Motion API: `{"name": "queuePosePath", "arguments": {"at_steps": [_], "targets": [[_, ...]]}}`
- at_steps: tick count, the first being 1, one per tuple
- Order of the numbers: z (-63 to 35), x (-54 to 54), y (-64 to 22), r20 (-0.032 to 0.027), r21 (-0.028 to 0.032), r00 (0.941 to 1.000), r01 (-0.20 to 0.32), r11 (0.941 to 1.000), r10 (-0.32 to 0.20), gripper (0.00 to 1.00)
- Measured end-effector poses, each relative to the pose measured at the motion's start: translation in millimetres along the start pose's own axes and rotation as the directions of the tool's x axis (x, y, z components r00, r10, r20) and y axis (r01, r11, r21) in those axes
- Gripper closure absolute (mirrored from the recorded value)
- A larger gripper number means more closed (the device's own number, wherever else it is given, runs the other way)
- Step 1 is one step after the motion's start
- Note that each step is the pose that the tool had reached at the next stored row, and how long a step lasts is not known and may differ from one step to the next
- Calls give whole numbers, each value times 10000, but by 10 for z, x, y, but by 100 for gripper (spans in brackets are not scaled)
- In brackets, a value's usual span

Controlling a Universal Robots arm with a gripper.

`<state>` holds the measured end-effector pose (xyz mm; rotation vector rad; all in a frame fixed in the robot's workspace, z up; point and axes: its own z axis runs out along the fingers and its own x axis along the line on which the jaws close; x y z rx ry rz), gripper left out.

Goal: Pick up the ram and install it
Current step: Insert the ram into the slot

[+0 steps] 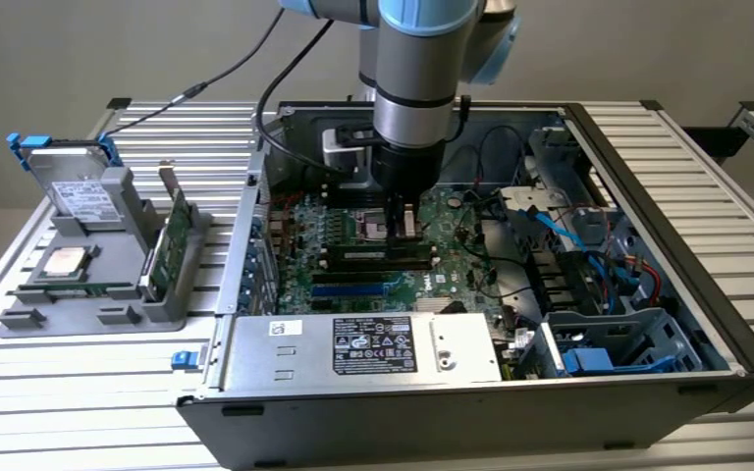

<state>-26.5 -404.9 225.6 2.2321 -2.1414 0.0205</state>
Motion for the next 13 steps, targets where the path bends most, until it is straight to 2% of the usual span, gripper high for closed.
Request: {"name": "queuePosePath", "arguments": {"at_steps": [13], "targets": [[28,0,-1,1,1,10000,1,10000,-1,86]]}}
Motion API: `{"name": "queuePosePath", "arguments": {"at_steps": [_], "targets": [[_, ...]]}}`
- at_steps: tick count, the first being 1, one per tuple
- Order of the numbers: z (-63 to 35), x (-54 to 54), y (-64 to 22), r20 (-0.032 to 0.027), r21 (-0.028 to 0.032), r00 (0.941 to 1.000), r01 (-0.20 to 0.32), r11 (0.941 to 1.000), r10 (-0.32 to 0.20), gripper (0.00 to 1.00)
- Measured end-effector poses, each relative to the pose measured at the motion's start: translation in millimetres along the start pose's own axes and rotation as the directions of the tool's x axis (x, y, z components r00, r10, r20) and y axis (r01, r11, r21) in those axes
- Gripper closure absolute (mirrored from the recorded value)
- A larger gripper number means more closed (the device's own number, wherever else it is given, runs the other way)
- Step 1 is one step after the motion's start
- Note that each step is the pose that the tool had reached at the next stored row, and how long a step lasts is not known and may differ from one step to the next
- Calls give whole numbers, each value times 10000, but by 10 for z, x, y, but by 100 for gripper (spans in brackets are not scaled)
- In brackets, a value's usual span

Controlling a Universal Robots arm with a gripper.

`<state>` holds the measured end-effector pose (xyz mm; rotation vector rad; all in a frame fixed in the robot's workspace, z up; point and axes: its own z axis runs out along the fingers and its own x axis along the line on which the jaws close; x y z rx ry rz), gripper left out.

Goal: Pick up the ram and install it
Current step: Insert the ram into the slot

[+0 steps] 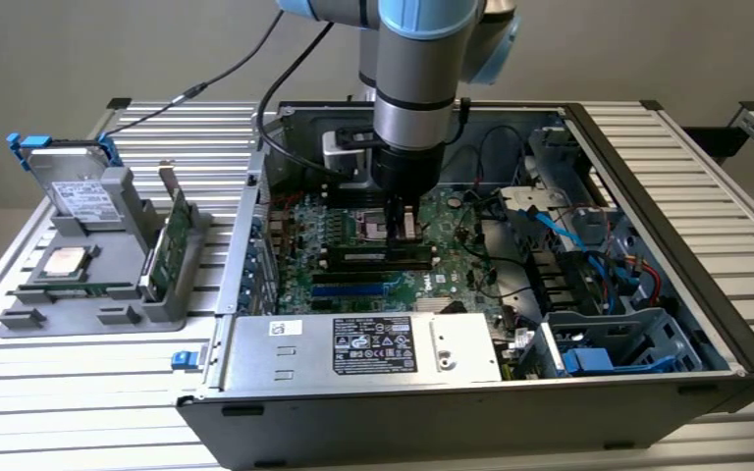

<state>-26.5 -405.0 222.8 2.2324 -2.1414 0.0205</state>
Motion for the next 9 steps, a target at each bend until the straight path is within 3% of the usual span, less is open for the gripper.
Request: {"name": "queuePosePath", "arguments": {"at_steps": [9], "targets": [[18,-1,-1,-1,-1,10000,-1,10000,1,86]]}}
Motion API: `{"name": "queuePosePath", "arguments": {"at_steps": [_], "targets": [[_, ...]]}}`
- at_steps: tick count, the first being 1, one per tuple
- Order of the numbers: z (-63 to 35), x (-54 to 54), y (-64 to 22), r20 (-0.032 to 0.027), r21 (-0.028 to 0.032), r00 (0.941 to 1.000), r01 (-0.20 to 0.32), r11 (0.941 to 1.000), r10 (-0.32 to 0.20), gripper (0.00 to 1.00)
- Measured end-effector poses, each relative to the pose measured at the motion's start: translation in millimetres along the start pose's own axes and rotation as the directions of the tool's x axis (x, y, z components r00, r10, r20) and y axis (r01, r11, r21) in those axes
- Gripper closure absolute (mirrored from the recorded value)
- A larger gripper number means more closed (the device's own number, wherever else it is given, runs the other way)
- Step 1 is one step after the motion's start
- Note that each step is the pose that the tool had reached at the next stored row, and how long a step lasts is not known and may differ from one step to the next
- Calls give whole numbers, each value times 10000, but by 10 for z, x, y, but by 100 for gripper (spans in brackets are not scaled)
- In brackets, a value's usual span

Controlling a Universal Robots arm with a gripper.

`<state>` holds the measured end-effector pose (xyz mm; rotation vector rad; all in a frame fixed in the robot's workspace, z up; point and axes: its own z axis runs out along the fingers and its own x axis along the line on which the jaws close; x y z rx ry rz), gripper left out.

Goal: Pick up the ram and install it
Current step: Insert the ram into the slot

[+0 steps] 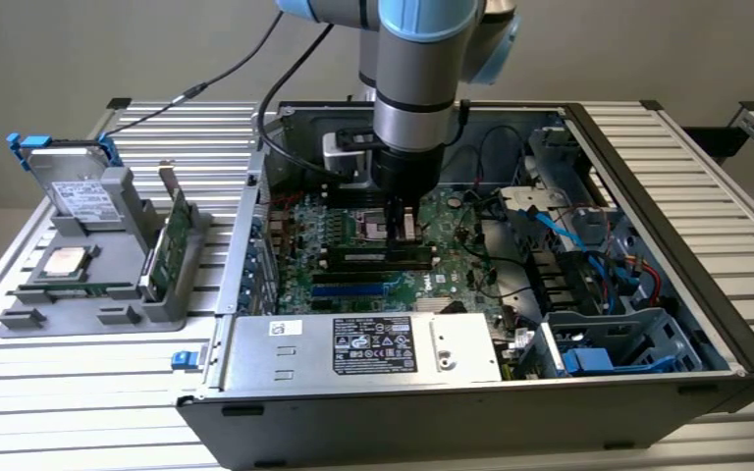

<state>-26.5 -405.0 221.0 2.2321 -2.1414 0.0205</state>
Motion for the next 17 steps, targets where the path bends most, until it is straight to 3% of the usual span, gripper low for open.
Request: {"name": "queuePosePath", "arguments": {"at_steps": [17], "targets": [[12,0,-13,5,-3,10000,-91,10000,91,86]]}}
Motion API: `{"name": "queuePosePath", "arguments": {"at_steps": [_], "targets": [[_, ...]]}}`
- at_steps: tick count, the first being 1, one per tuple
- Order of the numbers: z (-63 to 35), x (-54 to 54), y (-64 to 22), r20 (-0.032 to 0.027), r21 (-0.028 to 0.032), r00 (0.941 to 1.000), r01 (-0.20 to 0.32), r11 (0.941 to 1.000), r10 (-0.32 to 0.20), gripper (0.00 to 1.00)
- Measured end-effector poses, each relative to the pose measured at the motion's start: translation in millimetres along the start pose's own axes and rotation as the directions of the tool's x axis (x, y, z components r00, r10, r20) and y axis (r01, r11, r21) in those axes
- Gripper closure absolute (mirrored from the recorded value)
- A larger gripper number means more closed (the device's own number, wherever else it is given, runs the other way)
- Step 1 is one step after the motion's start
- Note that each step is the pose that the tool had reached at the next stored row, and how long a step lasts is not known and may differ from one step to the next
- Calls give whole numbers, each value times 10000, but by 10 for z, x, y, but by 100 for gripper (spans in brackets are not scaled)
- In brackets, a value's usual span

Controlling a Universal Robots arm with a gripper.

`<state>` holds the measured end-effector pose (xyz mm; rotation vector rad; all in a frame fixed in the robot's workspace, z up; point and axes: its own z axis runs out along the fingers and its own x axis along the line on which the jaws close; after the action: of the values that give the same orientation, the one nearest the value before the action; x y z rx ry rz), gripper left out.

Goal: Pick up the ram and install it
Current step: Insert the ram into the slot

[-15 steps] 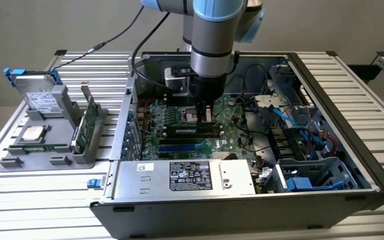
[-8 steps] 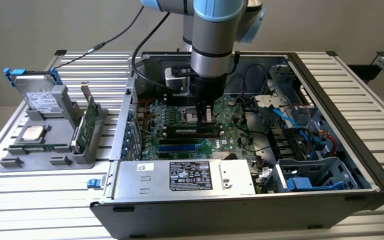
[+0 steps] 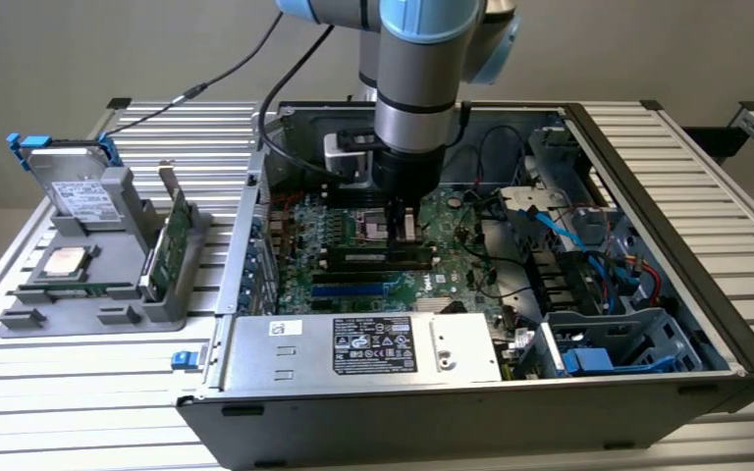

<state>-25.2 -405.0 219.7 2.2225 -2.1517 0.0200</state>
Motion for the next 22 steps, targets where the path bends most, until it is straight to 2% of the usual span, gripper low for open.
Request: {"name": "queuePosePath", "arguments": {"at_steps": [11,12,13,16,17,18,22], "targets": [[25,-1,-1,0,-1,10000,-38,10000,38,84],[25,-1,-1,1,-2,10000,-38,10000,38,78],[25,-1,-1,0,-2,10000,-38,10000,38,78],[8,-1,0,6,-1,10000,-40,10000,40,60],[-3,-1,1,6,-2,10000,-39,10000,39,60],[-13,-1,2,5,-2,10000,-39,10000,39,54],[-96,-13,31,5,-2,10000,-39,10000,39,54]]}}
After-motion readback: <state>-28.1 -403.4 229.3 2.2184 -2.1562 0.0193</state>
